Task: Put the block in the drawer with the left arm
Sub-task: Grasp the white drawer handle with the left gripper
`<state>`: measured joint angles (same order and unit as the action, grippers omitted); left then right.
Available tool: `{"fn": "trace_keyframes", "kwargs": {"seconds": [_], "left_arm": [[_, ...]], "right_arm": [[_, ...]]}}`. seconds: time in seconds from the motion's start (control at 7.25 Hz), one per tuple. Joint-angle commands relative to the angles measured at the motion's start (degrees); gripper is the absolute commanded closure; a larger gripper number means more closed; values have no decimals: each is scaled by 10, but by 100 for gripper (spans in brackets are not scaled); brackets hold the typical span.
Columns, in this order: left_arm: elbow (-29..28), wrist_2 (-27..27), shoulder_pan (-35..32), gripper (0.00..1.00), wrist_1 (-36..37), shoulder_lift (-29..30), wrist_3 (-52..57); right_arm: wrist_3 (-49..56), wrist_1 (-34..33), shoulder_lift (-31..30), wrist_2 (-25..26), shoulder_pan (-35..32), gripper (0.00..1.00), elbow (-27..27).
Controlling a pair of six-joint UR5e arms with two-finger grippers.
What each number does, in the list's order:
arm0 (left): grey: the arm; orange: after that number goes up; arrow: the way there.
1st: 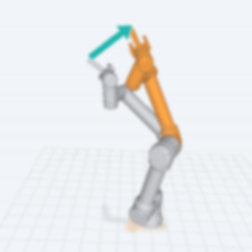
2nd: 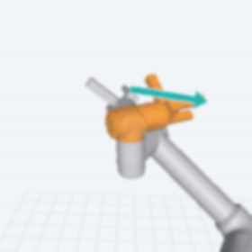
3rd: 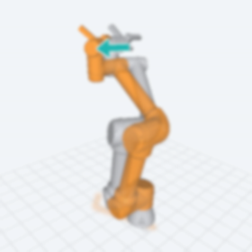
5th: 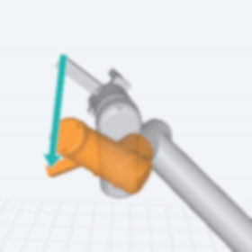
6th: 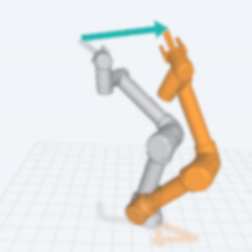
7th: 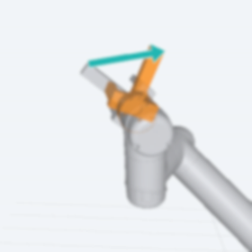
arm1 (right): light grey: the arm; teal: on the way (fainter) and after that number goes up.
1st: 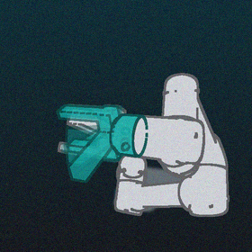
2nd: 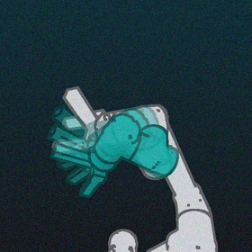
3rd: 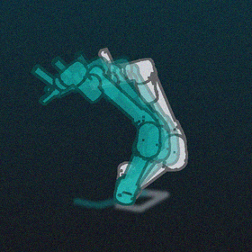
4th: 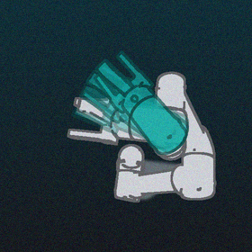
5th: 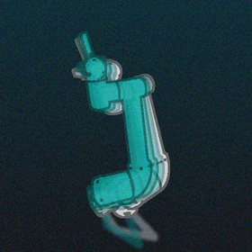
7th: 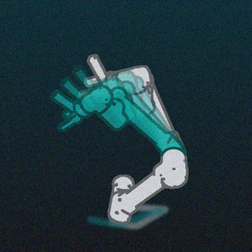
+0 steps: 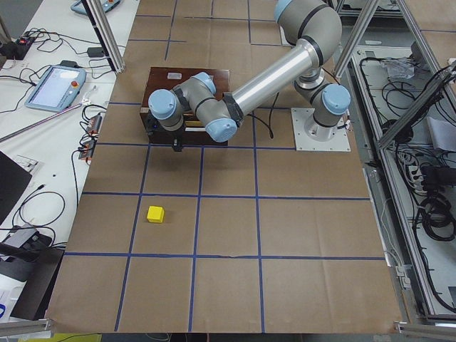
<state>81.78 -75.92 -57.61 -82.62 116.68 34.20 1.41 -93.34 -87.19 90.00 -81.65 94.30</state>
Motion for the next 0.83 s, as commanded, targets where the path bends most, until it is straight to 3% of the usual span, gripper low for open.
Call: {"fn": "trace_keyframes", "kwargs": {"seconds": [0.0,0.69], "left_arm": [[3,-1,0,1,0,0,2],[11,-8,2,1,-7,3,6]], "right_arm": [[1,0,0,0,0,0,0],[1,0,0,0,0,0,-1]]}}
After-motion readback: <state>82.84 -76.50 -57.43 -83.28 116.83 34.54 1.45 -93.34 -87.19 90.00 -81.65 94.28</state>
